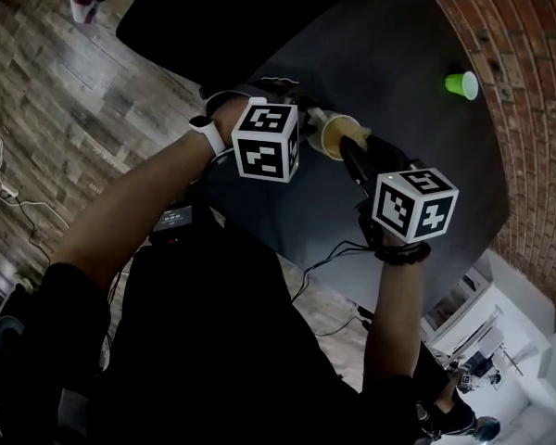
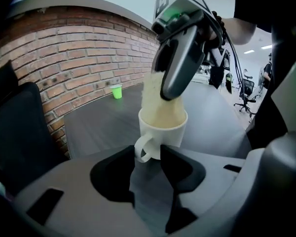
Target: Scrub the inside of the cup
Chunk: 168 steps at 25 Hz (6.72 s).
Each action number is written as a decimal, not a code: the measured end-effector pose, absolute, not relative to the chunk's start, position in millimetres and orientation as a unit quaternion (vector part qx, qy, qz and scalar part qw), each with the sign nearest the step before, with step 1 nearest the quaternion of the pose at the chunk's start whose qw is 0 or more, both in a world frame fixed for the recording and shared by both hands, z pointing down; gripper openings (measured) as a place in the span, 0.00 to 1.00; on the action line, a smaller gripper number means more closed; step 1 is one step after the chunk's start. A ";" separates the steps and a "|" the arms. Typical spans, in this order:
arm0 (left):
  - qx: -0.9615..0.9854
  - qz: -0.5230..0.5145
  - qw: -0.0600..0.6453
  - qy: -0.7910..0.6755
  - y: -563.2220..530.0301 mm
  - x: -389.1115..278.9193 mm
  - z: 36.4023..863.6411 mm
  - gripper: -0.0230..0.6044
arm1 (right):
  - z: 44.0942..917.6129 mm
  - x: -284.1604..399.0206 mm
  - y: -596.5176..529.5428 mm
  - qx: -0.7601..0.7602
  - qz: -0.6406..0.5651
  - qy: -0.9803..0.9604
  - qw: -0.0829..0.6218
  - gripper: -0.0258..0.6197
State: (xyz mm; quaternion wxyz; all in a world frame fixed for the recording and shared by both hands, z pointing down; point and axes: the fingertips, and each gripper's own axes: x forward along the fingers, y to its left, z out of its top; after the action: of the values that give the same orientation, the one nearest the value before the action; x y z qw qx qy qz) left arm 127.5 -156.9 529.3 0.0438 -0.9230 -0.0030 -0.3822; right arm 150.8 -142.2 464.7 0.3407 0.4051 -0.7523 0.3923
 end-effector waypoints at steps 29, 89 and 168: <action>-0.922 -0.365 -0.082 0.096 -152.6 97.8 553.9 0.31 | 492.4 132.3 -132.9 0.294 0.280 -0.768 0.495 0.17; -0.923 -0.373 -0.015 0.097 -127.6 96.4 540.0 0.15 | 522.4 128.5 -129.1 0.269 0.110 -0.726 0.623 0.17; -0.920 -0.367 -0.031 0.134 -138.7 96.1 535.3 0.12 | 517.1 127.5 -104.3 0.147 0.177 -0.746 0.625 0.17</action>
State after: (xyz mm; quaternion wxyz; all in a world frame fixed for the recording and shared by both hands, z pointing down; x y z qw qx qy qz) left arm 96.1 -138.7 535.3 -0.0312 -0.9199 0.1339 -0.3674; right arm 127.5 -104.3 517.1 0.6252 0.1468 -0.7457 0.1774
